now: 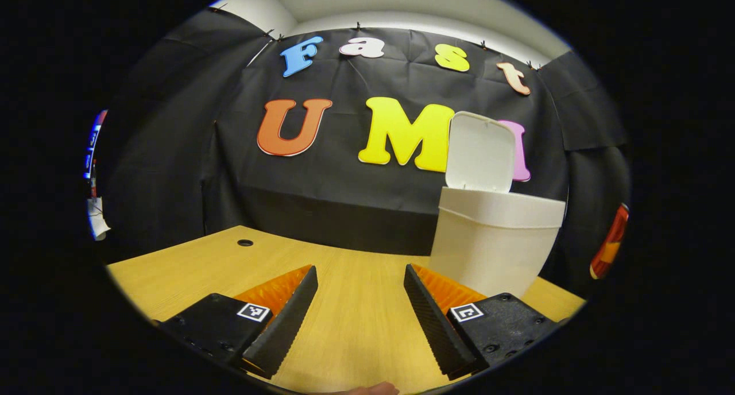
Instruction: Press the lid of the desktop garbage bin to open it, pick up the crumpled paper on the desktop and throw it into the bin, then pick up the pop can on the desktop and drop it into the bin, and finally close the garbage bin lid.
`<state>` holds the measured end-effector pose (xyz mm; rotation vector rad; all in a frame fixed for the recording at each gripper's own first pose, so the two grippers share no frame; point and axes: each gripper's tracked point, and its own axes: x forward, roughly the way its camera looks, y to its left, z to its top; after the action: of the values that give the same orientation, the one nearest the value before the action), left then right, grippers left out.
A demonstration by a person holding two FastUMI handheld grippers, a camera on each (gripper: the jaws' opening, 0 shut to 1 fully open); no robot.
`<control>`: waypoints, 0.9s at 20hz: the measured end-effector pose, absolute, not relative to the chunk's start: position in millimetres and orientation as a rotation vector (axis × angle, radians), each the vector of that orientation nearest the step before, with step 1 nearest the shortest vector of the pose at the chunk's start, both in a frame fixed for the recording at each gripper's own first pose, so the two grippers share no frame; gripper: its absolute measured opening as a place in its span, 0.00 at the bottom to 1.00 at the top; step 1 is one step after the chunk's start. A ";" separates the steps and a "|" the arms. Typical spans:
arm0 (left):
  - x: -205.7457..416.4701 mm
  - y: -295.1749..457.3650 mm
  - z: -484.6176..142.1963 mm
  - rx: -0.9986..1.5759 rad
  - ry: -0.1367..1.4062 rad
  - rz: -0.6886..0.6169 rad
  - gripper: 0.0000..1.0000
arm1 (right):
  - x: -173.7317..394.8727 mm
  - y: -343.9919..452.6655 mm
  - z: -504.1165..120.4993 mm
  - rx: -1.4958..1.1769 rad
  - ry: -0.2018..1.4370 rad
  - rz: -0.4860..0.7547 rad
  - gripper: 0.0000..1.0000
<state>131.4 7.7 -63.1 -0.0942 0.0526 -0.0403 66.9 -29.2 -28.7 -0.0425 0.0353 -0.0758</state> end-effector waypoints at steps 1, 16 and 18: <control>124.8 15.0 -70.6 -0.083 0.062 -0.025 0.98 | 67.7 -23.3 -29.9 -0.035 0.033 -0.064 0.81; 66.4 6.5 -51.8 -0.085 0.044 -0.107 0.98 | 88.7 26.3 90.2 -0.032 0.054 0.039 0.80; 66.1 13.6 -49.6 -0.085 0.047 -0.100 0.98 | 102.4 30.1 106.8 -0.074 0.048 0.013 0.80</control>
<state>66.1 13.6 -49.6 -0.0853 0.0470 -0.1001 102.4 30.1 106.8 -0.0743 0.0477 0.0135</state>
